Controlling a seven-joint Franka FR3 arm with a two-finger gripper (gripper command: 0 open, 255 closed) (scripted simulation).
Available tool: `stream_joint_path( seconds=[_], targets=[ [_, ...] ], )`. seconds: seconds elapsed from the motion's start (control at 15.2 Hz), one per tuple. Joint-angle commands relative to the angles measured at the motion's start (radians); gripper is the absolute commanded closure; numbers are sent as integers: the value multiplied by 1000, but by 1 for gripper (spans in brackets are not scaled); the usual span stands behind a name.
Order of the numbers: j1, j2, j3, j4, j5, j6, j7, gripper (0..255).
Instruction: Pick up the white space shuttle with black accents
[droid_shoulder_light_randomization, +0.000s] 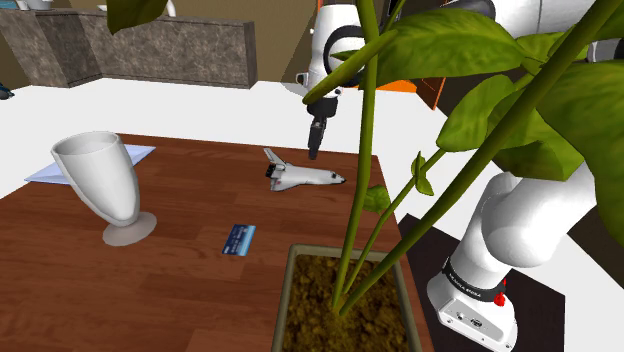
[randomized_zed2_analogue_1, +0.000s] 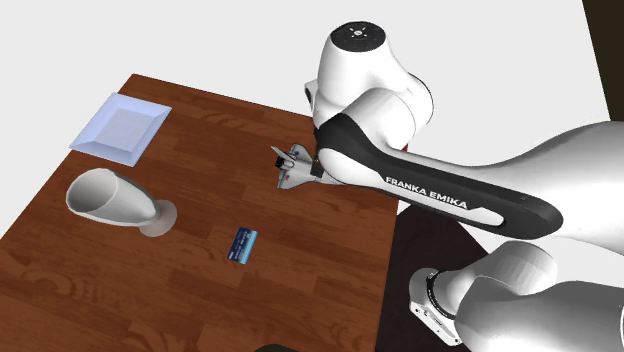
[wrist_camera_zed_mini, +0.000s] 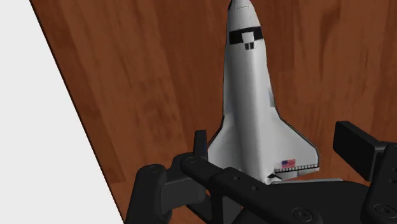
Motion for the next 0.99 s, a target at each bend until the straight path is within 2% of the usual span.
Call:
stream_joint_path(
  seconds=[0.0,0.53,0.73,0.79,0.92],
  targets=[
    [18,70,1,28,14,50,-54,0],
    [26,131,5,-22,25,163,-83,0],
    [26,134,5,-26,25,170,-83,0],
    [26,134,6,-27,25,170,-83,255],
    [26,135,6,-26,25,170,-82,255]
  ],
)
